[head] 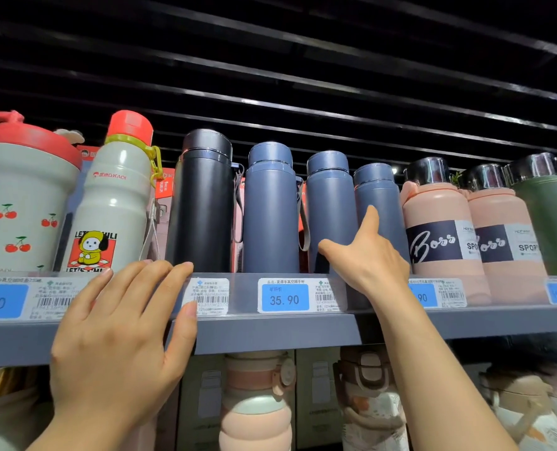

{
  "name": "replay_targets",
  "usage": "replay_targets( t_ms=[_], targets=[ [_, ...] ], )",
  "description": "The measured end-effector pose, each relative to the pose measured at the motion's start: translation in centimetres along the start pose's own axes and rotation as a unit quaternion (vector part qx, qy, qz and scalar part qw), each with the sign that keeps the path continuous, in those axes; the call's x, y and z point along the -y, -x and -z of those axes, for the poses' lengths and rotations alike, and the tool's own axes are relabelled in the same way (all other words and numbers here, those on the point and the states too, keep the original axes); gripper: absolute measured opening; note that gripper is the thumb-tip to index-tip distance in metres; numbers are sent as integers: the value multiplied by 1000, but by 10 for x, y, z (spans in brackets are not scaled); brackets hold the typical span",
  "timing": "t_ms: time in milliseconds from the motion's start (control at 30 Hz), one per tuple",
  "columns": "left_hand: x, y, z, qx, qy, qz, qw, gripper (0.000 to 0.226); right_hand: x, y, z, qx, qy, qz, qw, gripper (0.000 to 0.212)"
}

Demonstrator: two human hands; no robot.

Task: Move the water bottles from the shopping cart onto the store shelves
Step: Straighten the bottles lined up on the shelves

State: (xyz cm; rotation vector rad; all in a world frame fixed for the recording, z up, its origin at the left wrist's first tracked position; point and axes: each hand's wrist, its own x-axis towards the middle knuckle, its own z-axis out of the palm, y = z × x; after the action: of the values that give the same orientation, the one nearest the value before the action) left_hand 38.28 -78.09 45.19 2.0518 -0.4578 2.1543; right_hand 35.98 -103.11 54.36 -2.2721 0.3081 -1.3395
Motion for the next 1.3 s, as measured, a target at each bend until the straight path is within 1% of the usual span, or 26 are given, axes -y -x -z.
replay_targets(
  t_ms=[100, 233, 333, 400, 467, 533, 600, 667, 733, 800, 867, 1000, 1067, 1133, 1300],
  targets=[
    [0, 0, 0, 0, 0, -1, 1000, 49, 1, 2, 3, 10, -5, 8, 1000, 92],
    [-1, 0, 0, -4, 1, -1, 1000, 49, 3, 2, -3, -14, -10, -15, 1000, 111],
    [-1, 0, -2, -11, 4, 1, 1000, 49, 4, 2, -6, -22, 17, -14, 1000, 121],
    [-1, 0, -2, -17, 7, 1, 1000, 49, 3, 2, -6, -21, 30, -6, 999, 119],
    [-1, 0, -3, -21, 11, 1, 1000, 49, 1, 3, -5, -11, 37, 5, 999, 111],
    [-1, 0, -3, -23, 14, 1, 1000, 49, 1, 3, -2, 11, 31, 11, 999, 102],
    [-1, 0, -2, -22, 13, 2, 1000, 49, 1, 4, 1, 18, 14, 9, 1000, 100],
    [-2, 0, -1, -18, 10, 2, 1000, 49, 2, 5, 0, 7, 7, -1, 1000, 106],
    [-2, 0, -1, -16, 9, 2, 1000, 49, 4, 6, -2, -8, 16, -25, 1000, 117],
    [-1, 1, -1, -18, 8, 4, 1000, 48, 6, 7, -4, -8, 26, -46, 999, 124],
    [-1, 1, -1, -18, 7, 5, 1000, 48, 6, 9, -3, -2, 28, -45, 999, 121],
    [-1, 1, -1, -14, 9, 6, 1000, 49, 3, 12, 3, 30, 14, -7, 999, 102],
    [-1, 0, 0, -7, 12, 7, 1000, 50, 3, 15, 8, 32, -9, 3, 999, 96],
    [-2, 0, 0, -2, 15, 8, 1000, 51, 4, 16, 9, 24, -16, 0, 1000, 96],
    [-3, 0, 2, 7, 17, 7, 1000, 51, 3, 15, 4, 20, 5, 0, 1000, 97]
  ],
)
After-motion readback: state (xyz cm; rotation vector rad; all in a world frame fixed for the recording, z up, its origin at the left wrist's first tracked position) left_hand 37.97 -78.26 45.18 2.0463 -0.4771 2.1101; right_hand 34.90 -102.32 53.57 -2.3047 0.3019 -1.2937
